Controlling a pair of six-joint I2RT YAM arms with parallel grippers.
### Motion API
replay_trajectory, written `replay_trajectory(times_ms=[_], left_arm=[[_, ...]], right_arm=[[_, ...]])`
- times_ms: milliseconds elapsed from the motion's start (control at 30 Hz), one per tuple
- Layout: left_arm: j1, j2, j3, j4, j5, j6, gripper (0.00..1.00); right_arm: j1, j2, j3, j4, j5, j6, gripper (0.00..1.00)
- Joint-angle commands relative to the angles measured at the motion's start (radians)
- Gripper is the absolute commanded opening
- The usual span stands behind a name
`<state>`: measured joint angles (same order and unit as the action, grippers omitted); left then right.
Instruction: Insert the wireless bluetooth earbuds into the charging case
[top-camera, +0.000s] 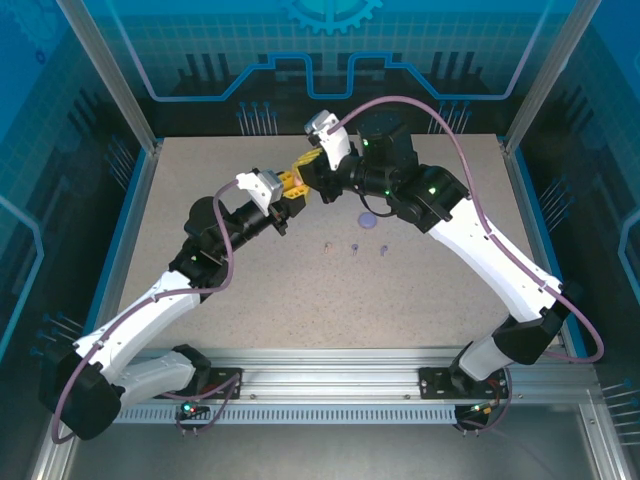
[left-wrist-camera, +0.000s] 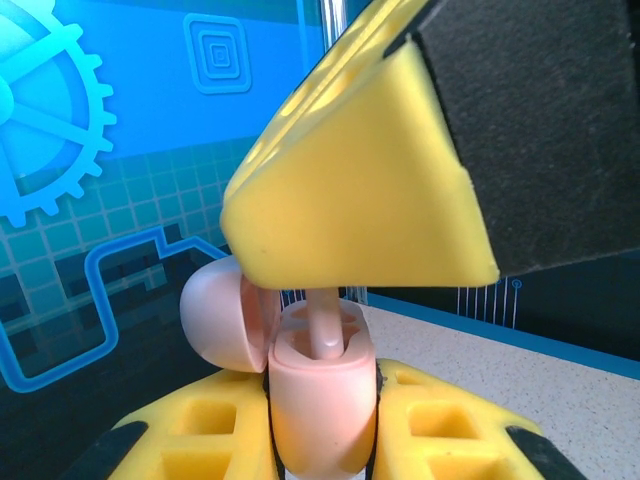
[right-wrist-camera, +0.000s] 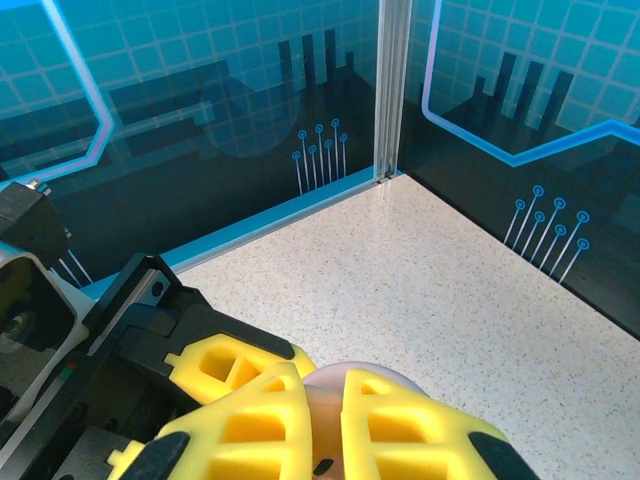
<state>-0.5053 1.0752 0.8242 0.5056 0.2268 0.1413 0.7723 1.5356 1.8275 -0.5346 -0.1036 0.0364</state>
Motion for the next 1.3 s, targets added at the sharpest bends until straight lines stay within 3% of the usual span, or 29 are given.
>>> replay_trajectory(times_ms=[0, 300, 1267], left_arm=[[-0.001, -0.017, 0.041, 0.03, -0.001, 0.024, 0.0], [-0.002, -0.018, 0.042, 0.027, 0.0, 0.024, 0.0], [-0.003, -0.023, 0.044, 0.019, -0.003, 0.033, 0.0]], right_arm=[[0.012, -0.021, 0.015, -0.004, 0.037, 0.0, 0.11], [0.005, -0.07, -0.006, 0.028, 0.099, 0.008, 0.11], [0.002, -0.008, -0.02, 0.01, 0.041, 0.026, 0.11]])
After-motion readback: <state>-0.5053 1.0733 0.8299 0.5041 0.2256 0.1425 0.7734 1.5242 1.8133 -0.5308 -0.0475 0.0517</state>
